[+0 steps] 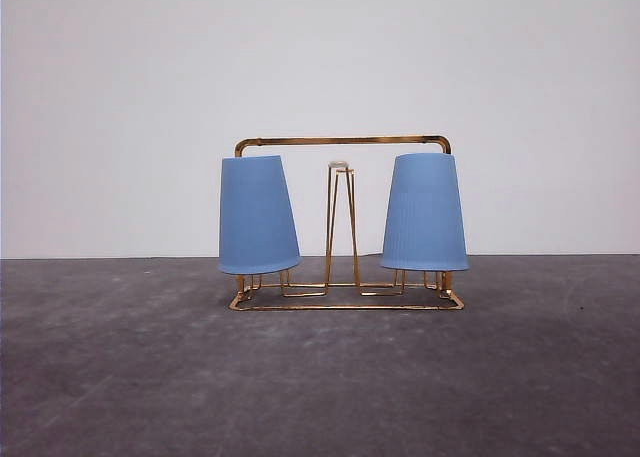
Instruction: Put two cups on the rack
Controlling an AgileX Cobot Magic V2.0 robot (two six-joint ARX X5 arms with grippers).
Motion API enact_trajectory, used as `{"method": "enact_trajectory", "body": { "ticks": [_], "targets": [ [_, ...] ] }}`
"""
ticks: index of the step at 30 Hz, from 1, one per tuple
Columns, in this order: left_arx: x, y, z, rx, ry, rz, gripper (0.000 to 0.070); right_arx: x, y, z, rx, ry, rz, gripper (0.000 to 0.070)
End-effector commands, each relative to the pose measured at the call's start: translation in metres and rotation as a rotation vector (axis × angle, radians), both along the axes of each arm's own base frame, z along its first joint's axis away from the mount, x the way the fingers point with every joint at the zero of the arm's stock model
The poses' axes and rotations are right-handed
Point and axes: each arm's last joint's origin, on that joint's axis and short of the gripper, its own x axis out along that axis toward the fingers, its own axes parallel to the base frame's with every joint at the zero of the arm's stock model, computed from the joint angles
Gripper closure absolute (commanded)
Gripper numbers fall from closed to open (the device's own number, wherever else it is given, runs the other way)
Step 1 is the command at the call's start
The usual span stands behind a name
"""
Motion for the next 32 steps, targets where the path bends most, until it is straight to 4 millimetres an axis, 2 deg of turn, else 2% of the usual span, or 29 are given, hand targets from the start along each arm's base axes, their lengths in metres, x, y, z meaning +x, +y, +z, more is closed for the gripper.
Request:
{"method": "enact_trajectory", "body": {
  "ticks": [1,32],
  "targets": [
    [0.0006,0.0002,-0.0056,-0.004,0.021,0.004,0.0685,0.0003,-0.0003,-0.0002,-0.007,-0.007,-0.004,0.0689],
    [0.0006,0.0002,-0.0056,-0.004,0.021,0.004,0.0685,0.0003,-0.0003,-0.0002,-0.007,-0.007,-0.004,0.0689]
  ]
}}
